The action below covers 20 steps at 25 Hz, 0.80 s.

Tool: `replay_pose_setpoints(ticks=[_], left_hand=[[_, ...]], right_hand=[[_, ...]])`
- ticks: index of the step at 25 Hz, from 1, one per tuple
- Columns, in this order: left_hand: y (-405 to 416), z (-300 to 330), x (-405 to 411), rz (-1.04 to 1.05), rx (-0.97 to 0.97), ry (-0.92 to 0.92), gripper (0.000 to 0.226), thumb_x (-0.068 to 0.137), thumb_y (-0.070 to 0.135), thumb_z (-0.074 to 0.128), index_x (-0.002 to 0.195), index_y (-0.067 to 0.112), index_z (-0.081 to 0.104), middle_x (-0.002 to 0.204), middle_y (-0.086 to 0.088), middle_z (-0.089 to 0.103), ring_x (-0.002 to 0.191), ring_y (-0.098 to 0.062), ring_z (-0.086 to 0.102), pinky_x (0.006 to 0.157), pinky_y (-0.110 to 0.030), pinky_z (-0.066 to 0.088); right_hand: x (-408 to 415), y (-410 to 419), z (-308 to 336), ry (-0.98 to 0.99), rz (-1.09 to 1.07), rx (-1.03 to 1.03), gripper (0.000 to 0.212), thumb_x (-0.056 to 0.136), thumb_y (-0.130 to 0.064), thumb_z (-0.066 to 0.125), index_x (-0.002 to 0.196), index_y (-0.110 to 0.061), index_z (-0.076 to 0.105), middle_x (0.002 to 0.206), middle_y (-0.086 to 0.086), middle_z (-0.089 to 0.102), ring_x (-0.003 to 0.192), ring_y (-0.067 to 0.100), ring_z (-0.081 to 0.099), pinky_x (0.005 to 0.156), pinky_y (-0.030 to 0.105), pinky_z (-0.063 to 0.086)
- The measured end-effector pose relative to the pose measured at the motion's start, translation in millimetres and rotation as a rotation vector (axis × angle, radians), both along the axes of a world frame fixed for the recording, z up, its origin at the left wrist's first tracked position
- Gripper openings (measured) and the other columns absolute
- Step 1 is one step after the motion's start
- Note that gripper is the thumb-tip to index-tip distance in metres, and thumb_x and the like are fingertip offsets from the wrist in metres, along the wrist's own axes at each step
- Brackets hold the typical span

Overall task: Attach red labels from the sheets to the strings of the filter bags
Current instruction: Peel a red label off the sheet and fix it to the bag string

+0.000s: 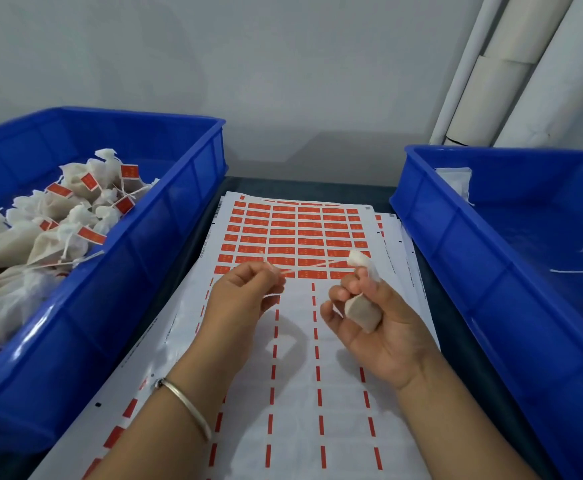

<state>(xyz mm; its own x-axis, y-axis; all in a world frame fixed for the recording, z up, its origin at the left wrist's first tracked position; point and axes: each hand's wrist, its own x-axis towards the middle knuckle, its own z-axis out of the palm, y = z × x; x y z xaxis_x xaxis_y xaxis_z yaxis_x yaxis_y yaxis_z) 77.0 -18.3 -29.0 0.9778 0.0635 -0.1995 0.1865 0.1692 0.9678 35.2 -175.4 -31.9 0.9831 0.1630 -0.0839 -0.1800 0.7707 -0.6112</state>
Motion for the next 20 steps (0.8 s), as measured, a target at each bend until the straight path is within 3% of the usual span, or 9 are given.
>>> replay_pose_setpoints(ticks=[3,6,9,12,15,18,20], left_hand=[[-4,-1,-11,-0.161,0.305,-0.178,0.018,0.084,0.016,0.066,0.068,0.023,0.067,0.069,0.015,0.067,0.072,-0.002,0.064,0.051,-0.006,0.044],[-6,0,-19,-0.309,0.414,-0.317,0.02,0.083,0.016,0.068,0.067,0.028,0.066,0.072,0.019,0.065,0.076,0.003,0.061,0.054,-0.004,0.043],[-6,-1,-21,-0.339,0.443,-0.428,0.019,0.082,0.018,0.068,0.07,0.033,0.066,0.081,0.024,0.063,0.084,0.004,0.058,0.064,-0.004,0.044],[-3,-1,-19,-0.272,0.456,-0.485,0.018,0.081,0.023,0.07,0.071,0.037,0.064,0.093,0.031,0.055,0.094,0.009,0.051,0.071,0.0,0.04],[-3,-2,-18,-0.312,0.485,-0.518,0.015,0.081,0.028,0.068,0.072,0.039,0.064,0.103,0.037,0.049,0.103,0.016,0.044,0.074,0.006,0.035],[-5,-4,-18,-0.363,0.461,-0.547,0.015,0.085,0.026,0.064,0.077,0.038,0.065,0.106,0.034,0.051,0.105,0.011,0.047,0.076,-0.002,0.043],[-6,-5,-18,-0.372,0.421,-0.539,0.017,0.087,0.021,0.061,0.08,0.035,0.065,0.102,0.03,0.052,0.099,0.008,0.052,0.069,-0.007,0.047]], right_hand=[[3,-4,0,0.058,-0.113,0.019,0.041,0.056,-0.016,0.086,0.095,-0.013,0.072,0.077,0.008,0.067,0.064,0.015,0.066,0.063,0.034,0.056],[2,-8,-3,0.08,-0.167,-0.112,0.027,0.078,-0.019,0.068,0.105,-0.018,0.068,0.094,0.008,0.073,0.079,0.019,0.072,0.063,0.031,0.057],[-1,-1,-4,0.012,-0.204,-0.62,0.018,0.09,-0.021,0.061,0.095,-0.032,0.073,0.099,-0.009,0.071,0.098,0.017,0.068,0.073,0.028,0.057],[-3,7,-7,-0.055,-0.206,-1.164,0.012,0.09,-0.03,0.062,0.086,-0.041,0.066,0.085,-0.02,0.064,0.085,0.007,0.063,0.057,0.009,0.048],[-5,11,-9,-0.162,-0.078,-1.279,0.012,0.09,-0.026,0.062,0.081,-0.034,0.062,0.072,-0.019,0.062,0.076,0.001,0.062,0.052,0.006,0.046],[-6,13,-10,-0.254,0.028,-1.318,0.02,0.09,-0.019,0.061,0.077,-0.035,0.061,0.073,-0.019,0.064,0.076,0.003,0.062,0.056,0.006,0.049],[-6,14,-10,-0.306,0.072,-1.286,0.021,0.089,-0.018,0.063,0.08,-0.037,0.061,0.076,-0.021,0.065,0.078,0.003,0.064,0.06,0.008,0.05]])
